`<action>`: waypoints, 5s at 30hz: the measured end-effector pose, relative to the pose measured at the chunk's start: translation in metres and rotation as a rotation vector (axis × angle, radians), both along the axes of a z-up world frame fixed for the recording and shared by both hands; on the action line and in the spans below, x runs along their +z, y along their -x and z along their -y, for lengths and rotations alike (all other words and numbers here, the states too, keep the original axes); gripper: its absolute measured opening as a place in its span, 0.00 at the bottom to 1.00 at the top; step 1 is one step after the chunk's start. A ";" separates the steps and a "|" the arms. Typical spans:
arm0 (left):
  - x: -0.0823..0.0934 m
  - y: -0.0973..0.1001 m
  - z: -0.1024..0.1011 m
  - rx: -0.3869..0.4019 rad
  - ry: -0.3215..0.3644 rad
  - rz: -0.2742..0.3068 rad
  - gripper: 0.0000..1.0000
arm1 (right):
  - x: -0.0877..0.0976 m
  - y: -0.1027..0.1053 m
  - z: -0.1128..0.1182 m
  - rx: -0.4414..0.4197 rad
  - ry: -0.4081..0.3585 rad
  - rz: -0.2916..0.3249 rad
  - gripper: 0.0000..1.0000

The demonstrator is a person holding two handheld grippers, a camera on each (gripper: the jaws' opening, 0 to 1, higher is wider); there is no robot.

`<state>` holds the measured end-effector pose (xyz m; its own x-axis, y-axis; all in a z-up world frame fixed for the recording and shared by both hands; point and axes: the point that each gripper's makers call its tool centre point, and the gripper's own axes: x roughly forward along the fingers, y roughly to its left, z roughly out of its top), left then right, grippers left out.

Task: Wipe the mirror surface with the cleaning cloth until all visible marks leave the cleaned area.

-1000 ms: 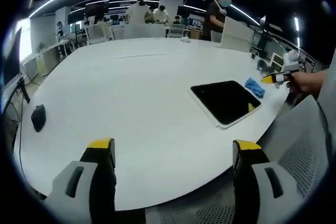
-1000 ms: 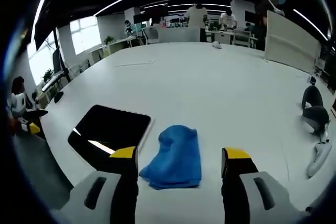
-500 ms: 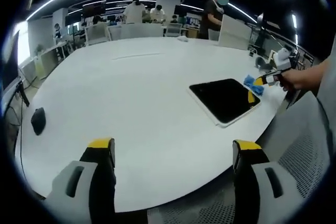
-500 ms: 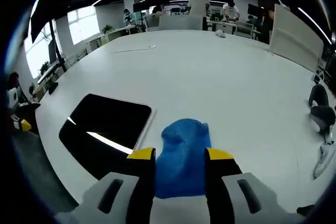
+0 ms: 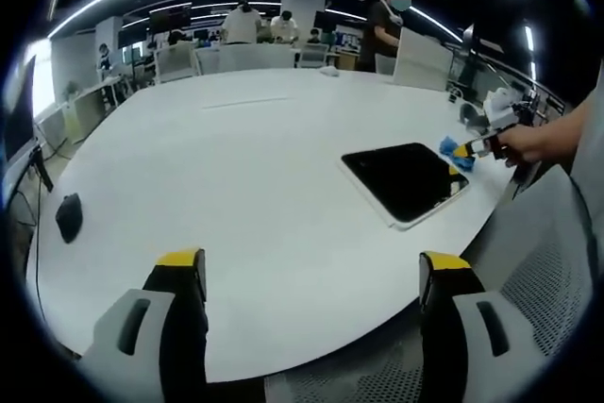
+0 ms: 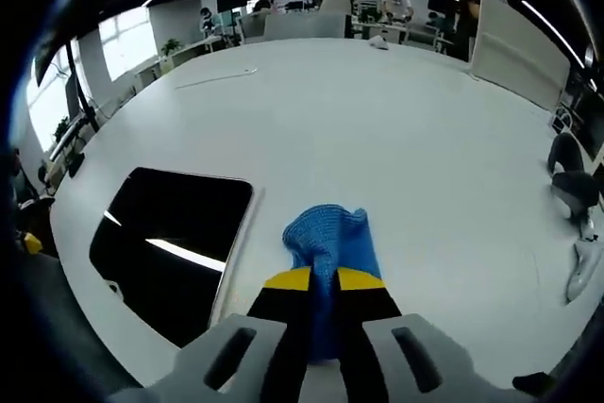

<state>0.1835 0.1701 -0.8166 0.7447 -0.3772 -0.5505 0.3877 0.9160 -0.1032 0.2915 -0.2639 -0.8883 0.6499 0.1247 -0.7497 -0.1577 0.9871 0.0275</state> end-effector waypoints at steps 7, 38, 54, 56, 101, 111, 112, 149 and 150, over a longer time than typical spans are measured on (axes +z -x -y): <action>-0.001 0.000 -0.001 -0.001 0.003 0.000 0.94 | 0.006 -0.002 0.004 -0.050 -0.051 0.007 0.01; 0.005 -0.001 0.002 0.004 0.025 0.020 0.93 | 0.025 -0.039 -0.081 -0.007 -0.116 -0.050 0.01; 0.007 -0.001 0.003 0.001 0.034 0.021 0.91 | 0.012 -0.032 -0.094 -0.043 -0.150 -0.088 0.02; 0.007 -0.001 0.003 0.000 0.034 0.021 0.91 | 0.012 -0.031 -0.101 -0.039 -0.173 -0.098 0.02; -0.002 0.001 0.005 -0.026 0.055 -0.010 0.94 | 0.012 -0.050 -0.205 0.043 -0.147 -0.104 0.02; -0.002 0.001 0.005 -0.020 0.066 -0.011 0.95 | 0.012 -0.054 -0.237 0.085 -0.137 -0.116 0.02; -0.002 0.001 0.005 -0.020 0.065 -0.011 0.96 | 0.012 -0.054 -0.240 0.093 -0.134 -0.117 0.02; -0.005 -0.001 0.004 0.001 0.081 -0.030 0.99 | 0.010 -0.049 -0.282 0.158 -0.194 -0.176 0.02; -0.005 -0.001 0.004 0.003 0.080 -0.031 0.99 | 0.010 -0.048 -0.282 0.159 -0.196 -0.176 0.02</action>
